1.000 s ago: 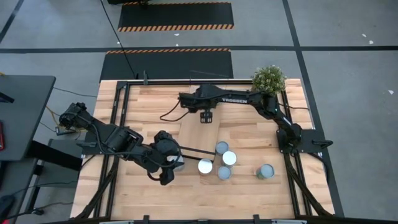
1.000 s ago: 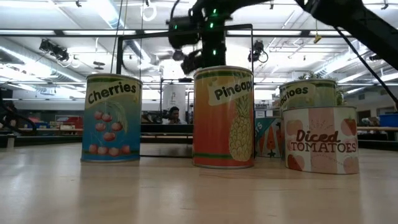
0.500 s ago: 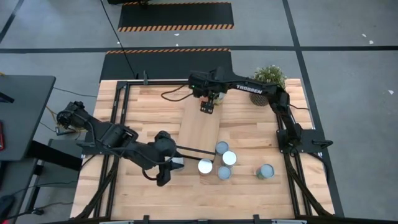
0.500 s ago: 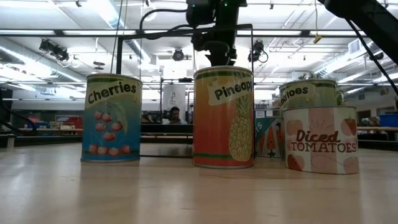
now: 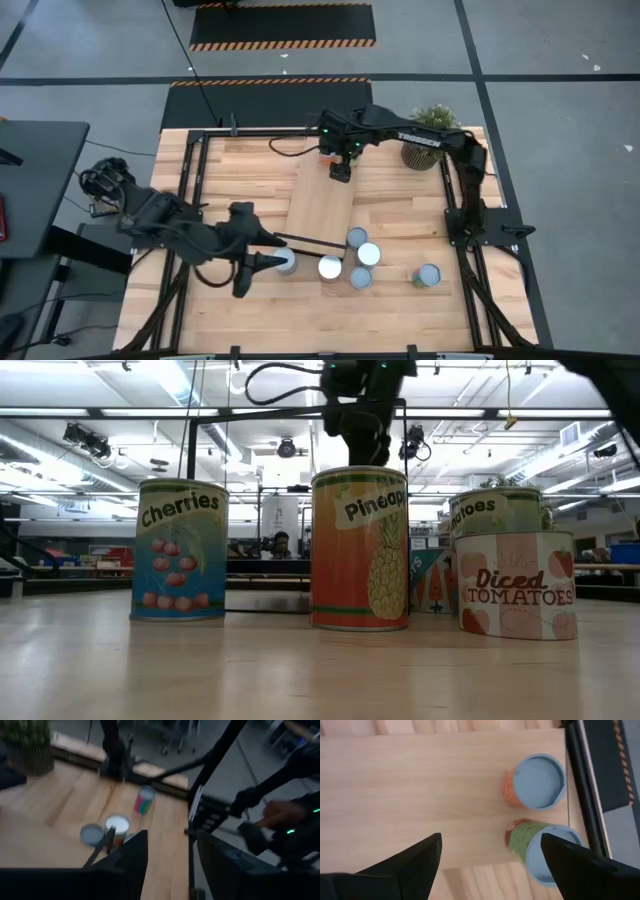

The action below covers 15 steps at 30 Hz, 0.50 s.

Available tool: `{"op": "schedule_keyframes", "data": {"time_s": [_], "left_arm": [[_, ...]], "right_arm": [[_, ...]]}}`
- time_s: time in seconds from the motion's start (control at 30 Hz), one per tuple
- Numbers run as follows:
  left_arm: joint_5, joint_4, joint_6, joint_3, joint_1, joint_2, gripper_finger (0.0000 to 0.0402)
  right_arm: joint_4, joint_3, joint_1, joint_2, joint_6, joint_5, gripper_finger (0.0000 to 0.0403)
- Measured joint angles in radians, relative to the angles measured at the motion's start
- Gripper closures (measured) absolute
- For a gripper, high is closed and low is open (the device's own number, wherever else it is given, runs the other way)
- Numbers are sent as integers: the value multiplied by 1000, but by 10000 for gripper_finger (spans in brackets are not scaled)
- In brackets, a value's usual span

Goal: Pick and place cans onto a shelf
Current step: Adjust the green can on the shelf

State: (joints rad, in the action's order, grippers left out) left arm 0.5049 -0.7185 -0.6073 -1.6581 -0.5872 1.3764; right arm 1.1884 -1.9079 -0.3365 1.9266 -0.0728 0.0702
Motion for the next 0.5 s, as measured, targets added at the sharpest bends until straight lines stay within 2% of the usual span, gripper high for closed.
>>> {"op": "schedule_keyframes", "data": {"time_s": [0.1, 0.3, 0.5], "left_arm": [[24, 72, 71, 0, -12, -16, 225], [26, 231, 206, 0, -11, -45, 225], [71, 270, 263, 0, -8, -64, 225]], "right_arm": [[-97, 122, -2, -65, -29, -2, 55], [-163, 323, 2, -195, -65, 9, 55], [-238, 515, -38, -355, -61, 4, 55]]}}
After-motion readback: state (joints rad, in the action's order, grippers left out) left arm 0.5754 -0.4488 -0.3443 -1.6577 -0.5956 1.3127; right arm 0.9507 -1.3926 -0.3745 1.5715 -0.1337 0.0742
